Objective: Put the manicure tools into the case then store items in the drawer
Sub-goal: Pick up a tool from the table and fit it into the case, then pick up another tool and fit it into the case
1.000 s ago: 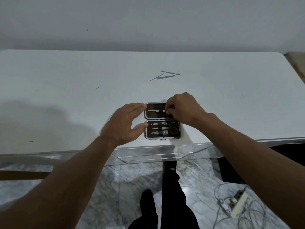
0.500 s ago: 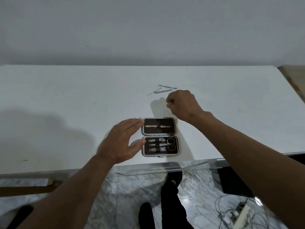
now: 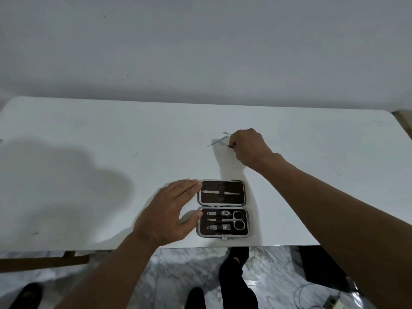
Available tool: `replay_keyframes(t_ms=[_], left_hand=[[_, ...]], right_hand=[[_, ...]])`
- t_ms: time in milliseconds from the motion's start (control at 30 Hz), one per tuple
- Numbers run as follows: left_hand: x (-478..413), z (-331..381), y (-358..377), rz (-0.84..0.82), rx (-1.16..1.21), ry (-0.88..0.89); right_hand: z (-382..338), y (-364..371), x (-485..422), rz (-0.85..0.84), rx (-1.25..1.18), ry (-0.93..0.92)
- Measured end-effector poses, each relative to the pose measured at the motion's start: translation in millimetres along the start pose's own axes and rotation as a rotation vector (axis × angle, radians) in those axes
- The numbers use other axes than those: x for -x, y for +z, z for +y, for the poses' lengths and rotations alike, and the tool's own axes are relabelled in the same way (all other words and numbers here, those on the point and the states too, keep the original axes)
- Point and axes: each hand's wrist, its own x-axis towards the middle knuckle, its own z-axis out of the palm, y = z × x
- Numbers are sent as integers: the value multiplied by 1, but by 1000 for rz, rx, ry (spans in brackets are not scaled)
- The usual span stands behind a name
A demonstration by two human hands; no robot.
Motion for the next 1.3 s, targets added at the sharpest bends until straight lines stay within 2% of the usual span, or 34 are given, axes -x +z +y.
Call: replay_keyframes(t_ms=[367, 600, 800, 1300], left_hand=[[1, 0, 0, -28, -27, -30], [1, -2, 1, -22, -28, -15], [3, -3, 2, -8, -28, -9], [1, -1, 1, -7, -12, -6]], right_hand=[[-6, -10, 21, -178, -66, 135], [-4, 2, 28, -112, -75, 132], [-5, -7, 27, -75, 12, 98], [-3, -12, 19, -130, 92, -3]])
